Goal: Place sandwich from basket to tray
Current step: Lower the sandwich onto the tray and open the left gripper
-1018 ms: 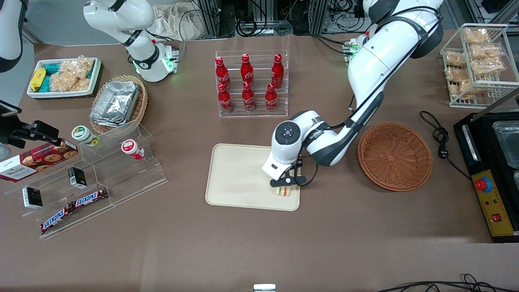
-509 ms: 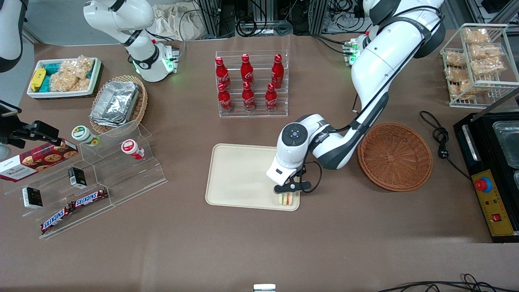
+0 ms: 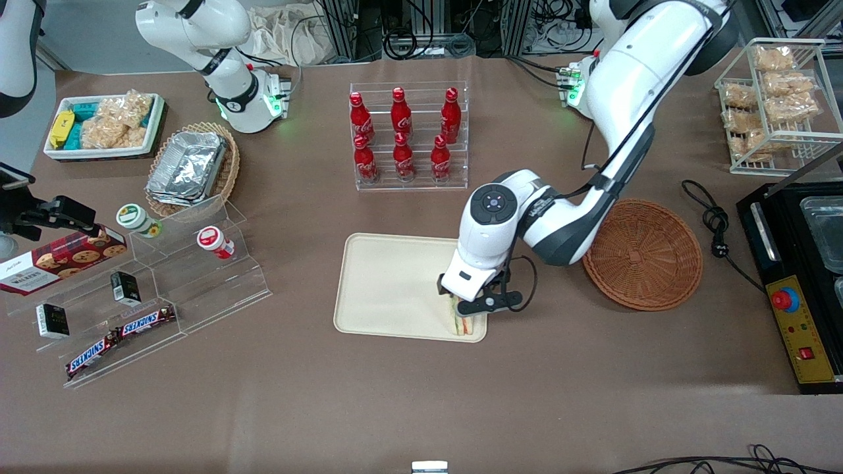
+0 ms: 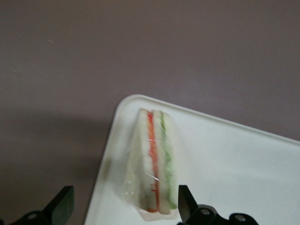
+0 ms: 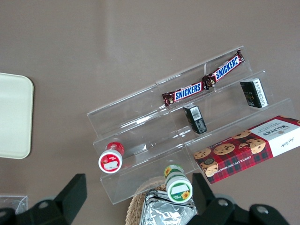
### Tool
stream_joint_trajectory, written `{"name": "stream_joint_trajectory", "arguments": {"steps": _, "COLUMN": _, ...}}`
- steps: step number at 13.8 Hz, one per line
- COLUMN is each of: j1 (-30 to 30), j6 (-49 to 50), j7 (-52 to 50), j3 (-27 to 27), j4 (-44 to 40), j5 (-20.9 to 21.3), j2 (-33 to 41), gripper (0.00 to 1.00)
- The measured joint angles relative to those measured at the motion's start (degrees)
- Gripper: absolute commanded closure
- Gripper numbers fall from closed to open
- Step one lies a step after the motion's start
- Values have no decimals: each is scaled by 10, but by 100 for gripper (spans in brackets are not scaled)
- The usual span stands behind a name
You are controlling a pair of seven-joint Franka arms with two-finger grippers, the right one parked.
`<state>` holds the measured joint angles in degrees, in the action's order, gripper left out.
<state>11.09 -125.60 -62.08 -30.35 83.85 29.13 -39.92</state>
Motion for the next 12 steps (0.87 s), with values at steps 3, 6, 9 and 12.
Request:
{"name": "stream_joint_trajectory", "arguments": {"steps": 3, "j1": -26, "j6": 58, "j7": 3, "j3": 0, "j4": -1, "j5": 0, "j2": 59, "gripper": 0}}
{"name": "stream_joint_trajectory", "arguments": {"steps": 6, "j1": -71, "j6": 145, "j7": 44, "j3": -1, "j4": 0, "j5": -14, "j2": 129, "gripper": 0}}
{"name": "stream_joint_trajectory", "arguments": {"steps": 9, "j1": -132, "j6": 186, "j7": 114, "j3": 0, "j4": 27, "j5": -78, "j2": 192, "gripper": 0}}
{"name": "stream_joint_trajectory", "arguments": {"steps": 12, "j1": -196, "j6": 187, "j7": 161, "j3": 1, "j4": 110, "j5": -133, "j2": 278, "gripper": 0}}
